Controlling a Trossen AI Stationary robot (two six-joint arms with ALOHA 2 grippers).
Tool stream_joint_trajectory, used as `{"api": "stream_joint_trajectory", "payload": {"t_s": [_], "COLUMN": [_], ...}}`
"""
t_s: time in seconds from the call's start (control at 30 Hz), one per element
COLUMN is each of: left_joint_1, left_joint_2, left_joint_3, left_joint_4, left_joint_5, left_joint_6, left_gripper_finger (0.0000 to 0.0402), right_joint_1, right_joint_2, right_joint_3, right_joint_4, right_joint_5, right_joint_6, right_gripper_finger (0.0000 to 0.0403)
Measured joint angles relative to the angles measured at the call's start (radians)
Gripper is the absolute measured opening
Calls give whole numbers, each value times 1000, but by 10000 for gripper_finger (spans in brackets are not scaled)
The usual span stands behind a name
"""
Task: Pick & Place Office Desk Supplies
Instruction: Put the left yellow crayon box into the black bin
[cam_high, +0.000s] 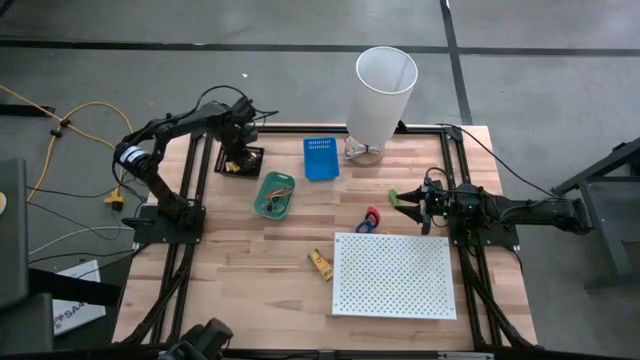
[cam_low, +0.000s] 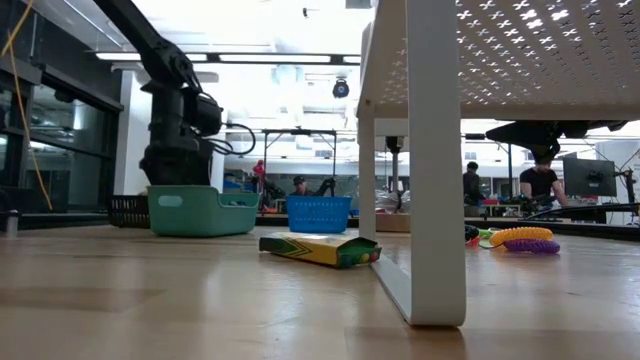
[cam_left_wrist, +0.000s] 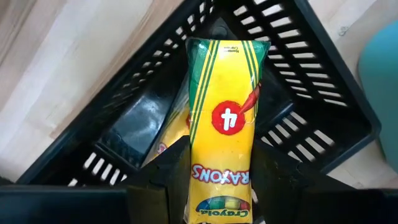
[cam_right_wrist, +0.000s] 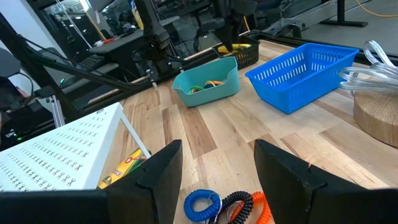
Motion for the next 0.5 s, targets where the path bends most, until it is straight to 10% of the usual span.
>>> {"api": "stream_joint_trajectory", "payload": {"t_s": [0.5], "left_joint_1": [0], "left_joint_2": [5], "left_joint_3": [0], "left_joint_4": [4], "left_joint_5": [9], "left_joint_6": [35], "left_gripper_finger": [154], "right_joint_1": [0], "right_joint_2": [0], "right_joint_3": [0], "right_joint_4": [0], "right_joint_5": [0], "right_joint_6": [0], "right_gripper_finger": [188]}}
